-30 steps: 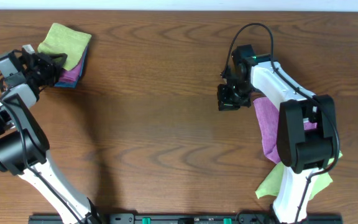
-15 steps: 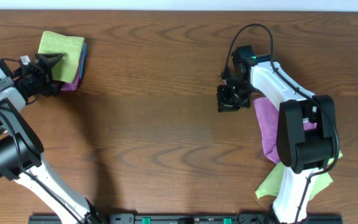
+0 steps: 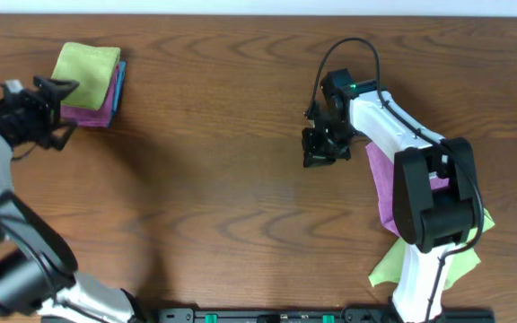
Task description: Fold the cloth
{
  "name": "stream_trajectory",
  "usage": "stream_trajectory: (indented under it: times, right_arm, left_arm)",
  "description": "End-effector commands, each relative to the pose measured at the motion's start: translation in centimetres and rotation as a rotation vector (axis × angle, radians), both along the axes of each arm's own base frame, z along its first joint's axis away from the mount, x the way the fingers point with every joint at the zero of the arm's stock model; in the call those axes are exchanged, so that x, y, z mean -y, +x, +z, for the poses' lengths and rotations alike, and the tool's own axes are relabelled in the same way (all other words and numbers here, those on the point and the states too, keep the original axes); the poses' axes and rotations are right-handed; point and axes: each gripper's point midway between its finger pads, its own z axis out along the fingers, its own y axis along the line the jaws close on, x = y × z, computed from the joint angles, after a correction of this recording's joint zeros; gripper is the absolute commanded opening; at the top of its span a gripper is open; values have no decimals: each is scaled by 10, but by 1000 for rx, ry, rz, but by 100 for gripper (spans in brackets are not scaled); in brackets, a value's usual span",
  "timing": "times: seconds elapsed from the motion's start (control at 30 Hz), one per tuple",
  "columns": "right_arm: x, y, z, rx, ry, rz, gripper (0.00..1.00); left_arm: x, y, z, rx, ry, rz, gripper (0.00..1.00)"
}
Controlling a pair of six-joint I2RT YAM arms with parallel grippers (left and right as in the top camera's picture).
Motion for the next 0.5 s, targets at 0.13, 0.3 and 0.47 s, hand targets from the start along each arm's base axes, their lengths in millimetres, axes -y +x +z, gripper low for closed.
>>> stream_trajectory:
  times: [0.13, 0.3, 0.47]
  right_arm:
    - [-2, 0, 73, 169, 37, 63, 2]
    - [16, -9, 128, 306, -24, 57, 2]
    - [34, -37, 176, 403, -61, 74, 8]
  left_arm:
    - [15, -60, 36, -58, 281, -120, 96]
    - [60, -87, 77, 36, 348, -262, 97]
    - [113, -115, 120, 164, 445, -394, 98]
